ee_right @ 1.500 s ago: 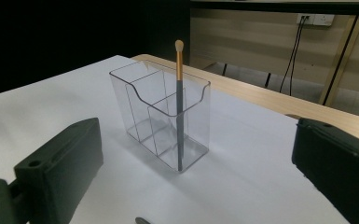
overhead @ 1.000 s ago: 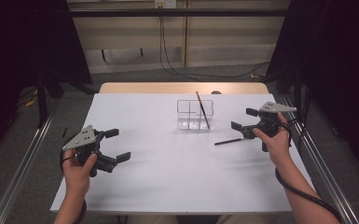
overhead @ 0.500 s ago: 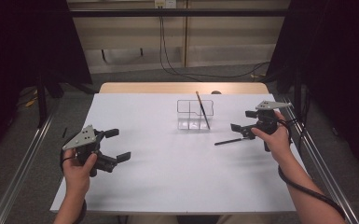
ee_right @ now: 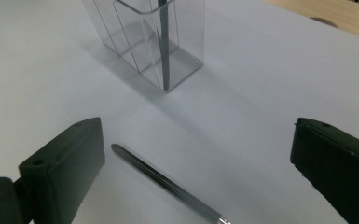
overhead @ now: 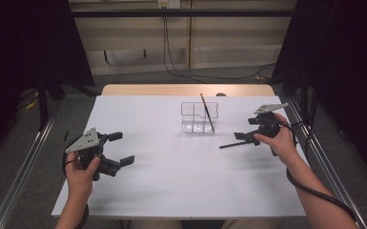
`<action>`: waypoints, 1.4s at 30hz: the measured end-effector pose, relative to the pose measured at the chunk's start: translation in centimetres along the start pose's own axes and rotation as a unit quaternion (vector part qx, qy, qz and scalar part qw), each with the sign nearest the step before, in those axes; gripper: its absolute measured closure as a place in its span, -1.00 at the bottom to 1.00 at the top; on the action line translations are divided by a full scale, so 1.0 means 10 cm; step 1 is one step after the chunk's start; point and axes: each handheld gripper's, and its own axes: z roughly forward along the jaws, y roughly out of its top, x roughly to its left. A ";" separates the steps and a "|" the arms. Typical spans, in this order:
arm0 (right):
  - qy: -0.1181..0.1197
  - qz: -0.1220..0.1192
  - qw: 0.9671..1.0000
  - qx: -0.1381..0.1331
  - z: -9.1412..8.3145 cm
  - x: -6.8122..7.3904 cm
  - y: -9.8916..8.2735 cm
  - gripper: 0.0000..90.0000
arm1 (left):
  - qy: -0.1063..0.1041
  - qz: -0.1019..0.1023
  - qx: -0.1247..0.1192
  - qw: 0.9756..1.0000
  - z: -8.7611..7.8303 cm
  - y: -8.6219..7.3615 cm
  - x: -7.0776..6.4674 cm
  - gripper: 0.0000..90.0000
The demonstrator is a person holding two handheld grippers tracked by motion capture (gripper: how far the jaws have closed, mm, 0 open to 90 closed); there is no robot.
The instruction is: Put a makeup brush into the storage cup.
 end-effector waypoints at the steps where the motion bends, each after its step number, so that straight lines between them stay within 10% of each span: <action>1: 0.000 -0.001 1.000 0.006 0.01 0.00 0.00 -0.94 | -0.001 0.000 0.000 1.000 0.00 0.00 0.00 -1.00; 23: 0.014 -0.027 0.992 0.125 0.19 -0.02 -0.05 -0.81 | -0.001 0.000 0.002 1.000 0.00 0.00 0.00 -1.00; 42: 0.038 -0.070 0.975 0.206 0.30 0.04 -0.08 -0.28 | 0.003 0.001 0.003 1.000 0.00 0.00 0.01 -1.00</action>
